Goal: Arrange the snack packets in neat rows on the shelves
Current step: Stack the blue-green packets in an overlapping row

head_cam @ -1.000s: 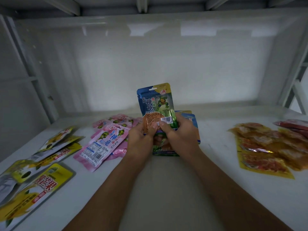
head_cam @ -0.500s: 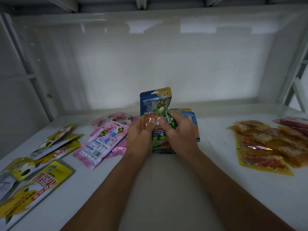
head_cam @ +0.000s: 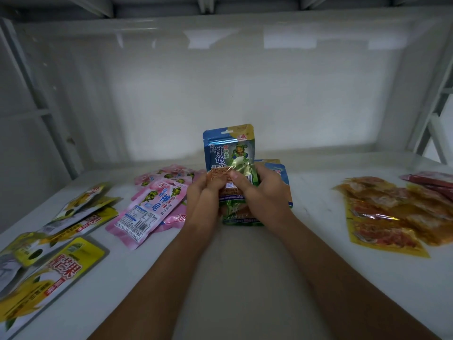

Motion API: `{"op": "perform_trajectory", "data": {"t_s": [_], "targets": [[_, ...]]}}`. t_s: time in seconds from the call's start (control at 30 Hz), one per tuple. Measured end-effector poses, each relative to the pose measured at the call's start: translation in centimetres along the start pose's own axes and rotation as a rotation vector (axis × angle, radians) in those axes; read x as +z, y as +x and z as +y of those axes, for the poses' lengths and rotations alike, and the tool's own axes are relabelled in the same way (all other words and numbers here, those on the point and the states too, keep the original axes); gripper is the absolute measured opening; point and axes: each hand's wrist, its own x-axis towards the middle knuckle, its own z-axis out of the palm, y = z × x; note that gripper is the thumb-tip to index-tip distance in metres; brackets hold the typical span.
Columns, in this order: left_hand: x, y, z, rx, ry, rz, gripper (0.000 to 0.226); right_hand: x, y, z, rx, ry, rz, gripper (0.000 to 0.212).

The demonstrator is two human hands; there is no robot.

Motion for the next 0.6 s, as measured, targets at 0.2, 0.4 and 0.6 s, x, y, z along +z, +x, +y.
{"op": "perform_trajectory", "data": {"t_s": [0.2, 0.4, 0.6], "targets": [[0.15, -0.21, 0.20, -0.013, 0.031, -0.038, 0.014, -0.29, -0.37, -0.57, 0.016, 0.092, -0.016, 0.010], [-0.07, -0.13, 0.42, -0.064, -0.002, -0.027, 0.010, -0.16, -0.21, -0.59, 0.021, 0.109, -0.018, 0.009], [-0.20, 0.36, 0.20, -0.056, -0.080, 0.056, 0.026, -0.32, -0.13, -0.62, 0.019, 0.076, -0.040, 0.004]]}}
